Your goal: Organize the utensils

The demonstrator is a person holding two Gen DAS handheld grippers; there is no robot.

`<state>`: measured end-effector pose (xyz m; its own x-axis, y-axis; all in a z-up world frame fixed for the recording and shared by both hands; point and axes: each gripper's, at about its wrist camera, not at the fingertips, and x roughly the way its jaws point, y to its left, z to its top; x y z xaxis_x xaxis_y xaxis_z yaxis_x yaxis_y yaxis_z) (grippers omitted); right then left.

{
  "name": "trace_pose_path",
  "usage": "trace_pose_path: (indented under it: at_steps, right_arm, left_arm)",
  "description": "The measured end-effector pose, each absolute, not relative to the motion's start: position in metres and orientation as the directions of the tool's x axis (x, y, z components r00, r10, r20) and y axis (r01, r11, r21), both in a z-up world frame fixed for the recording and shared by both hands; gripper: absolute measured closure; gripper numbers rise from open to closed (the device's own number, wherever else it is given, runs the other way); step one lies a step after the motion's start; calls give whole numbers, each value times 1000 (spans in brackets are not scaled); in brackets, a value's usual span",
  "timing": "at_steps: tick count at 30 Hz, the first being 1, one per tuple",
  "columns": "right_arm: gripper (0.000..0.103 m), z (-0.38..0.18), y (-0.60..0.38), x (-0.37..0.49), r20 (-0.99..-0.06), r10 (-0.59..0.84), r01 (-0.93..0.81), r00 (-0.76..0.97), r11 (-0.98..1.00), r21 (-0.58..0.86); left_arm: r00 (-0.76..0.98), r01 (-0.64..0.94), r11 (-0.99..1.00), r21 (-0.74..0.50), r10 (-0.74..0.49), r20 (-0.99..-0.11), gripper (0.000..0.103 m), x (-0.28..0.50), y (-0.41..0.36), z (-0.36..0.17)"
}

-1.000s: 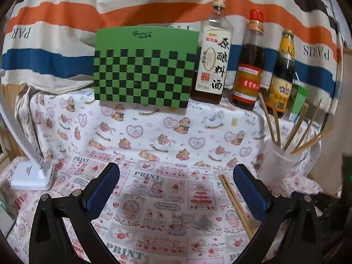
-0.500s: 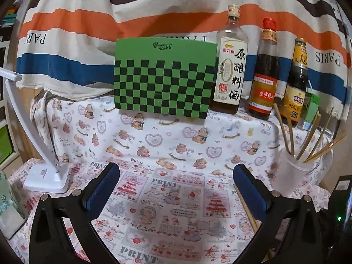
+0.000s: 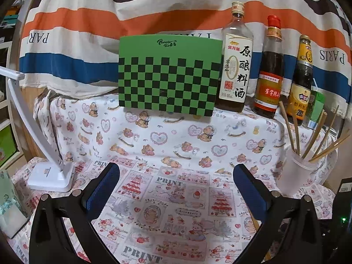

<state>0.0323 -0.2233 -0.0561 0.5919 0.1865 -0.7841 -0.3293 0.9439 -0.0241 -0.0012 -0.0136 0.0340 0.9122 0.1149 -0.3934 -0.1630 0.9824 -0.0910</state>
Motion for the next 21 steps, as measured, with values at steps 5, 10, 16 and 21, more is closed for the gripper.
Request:
trace_pose_path:
  at_steps: [5,10,16,21]
  right_arm:
    - [96,-54,-233,34,-769,183,-287,612,958,-1]
    - [96,-19,-245,17,-628,246,-292,738,956,31]
    - [96,17,-267,-5,-429,257,-250,866,966,74]
    - [96,33,-280,-13,-345,197,-190,918,980,56]
  left_arm:
    - [900,-165,983,-82,116,-420,1,3,-15,30]
    - [862,-82,994,-67,37,-505,1,14,-27,19]
    - [803,80,995,-61,-101,-588,1,18,-60,2]
    - [611,173,946,-274,-321,-723,4,23,-84,-18]
